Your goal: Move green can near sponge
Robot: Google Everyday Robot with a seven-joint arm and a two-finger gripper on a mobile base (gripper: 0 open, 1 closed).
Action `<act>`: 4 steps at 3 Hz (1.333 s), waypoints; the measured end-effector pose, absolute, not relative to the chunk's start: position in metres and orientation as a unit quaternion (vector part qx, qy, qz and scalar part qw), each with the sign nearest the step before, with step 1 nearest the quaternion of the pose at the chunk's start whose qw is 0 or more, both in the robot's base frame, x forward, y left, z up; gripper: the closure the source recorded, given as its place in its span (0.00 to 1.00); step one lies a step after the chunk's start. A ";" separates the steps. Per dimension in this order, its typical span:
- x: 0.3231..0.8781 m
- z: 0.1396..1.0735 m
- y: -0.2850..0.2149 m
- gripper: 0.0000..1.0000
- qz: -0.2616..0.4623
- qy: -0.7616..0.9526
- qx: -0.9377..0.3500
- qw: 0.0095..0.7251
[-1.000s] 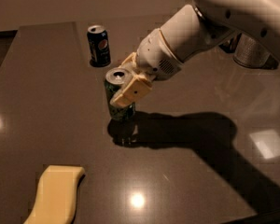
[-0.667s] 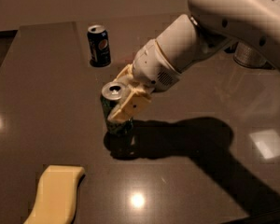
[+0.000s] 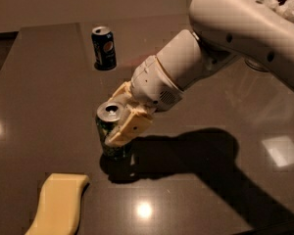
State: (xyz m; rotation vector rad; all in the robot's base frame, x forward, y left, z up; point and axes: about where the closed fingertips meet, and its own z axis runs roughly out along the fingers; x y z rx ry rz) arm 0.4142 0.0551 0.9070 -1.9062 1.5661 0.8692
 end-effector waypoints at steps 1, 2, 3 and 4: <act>0.405 0.909 0.062 1.00 0.327 0.564 -0.710 0.266; 0.400 0.905 0.063 0.88 0.326 0.561 -0.713 0.265; 0.393 0.901 0.064 0.64 0.324 0.557 -0.717 0.267; 0.387 0.897 0.065 0.41 0.327 0.552 -0.719 0.267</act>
Offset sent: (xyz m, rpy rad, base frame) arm -0.0185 0.0042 -0.0143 0.0144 -0.0094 0.0327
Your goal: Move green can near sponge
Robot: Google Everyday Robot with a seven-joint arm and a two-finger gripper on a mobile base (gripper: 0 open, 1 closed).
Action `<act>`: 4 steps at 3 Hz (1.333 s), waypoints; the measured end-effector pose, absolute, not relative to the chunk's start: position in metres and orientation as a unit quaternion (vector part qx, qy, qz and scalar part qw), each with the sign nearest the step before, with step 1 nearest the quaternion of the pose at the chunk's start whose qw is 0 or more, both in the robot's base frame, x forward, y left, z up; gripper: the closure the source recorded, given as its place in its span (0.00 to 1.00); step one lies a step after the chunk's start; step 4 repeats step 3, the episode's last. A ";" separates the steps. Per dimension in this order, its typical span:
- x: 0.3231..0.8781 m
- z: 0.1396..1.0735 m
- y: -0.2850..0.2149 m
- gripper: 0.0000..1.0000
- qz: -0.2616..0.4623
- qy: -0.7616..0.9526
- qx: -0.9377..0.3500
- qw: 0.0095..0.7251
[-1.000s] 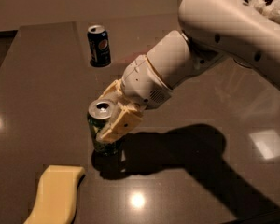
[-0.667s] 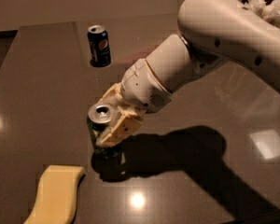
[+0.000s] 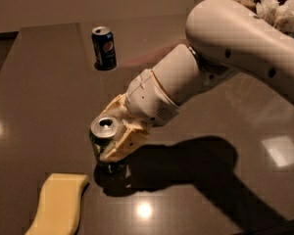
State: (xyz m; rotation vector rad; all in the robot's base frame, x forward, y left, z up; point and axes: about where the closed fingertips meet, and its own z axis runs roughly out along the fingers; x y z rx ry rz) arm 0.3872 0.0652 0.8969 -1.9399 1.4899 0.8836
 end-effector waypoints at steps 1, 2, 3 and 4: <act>0.381 0.897 0.067 0.17 0.334 0.543 -0.721 0.272; 0.380 0.898 0.069 0.00 0.332 0.542 -0.723 0.271; 0.380 0.898 0.069 0.00 0.332 0.542 -0.723 0.271; 0.380 0.898 0.069 0.00 0.332 0.542 -0.723 0.271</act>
Offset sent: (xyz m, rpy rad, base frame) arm -0.0049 0.0018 0.0000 0.0157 -0.0022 0.0125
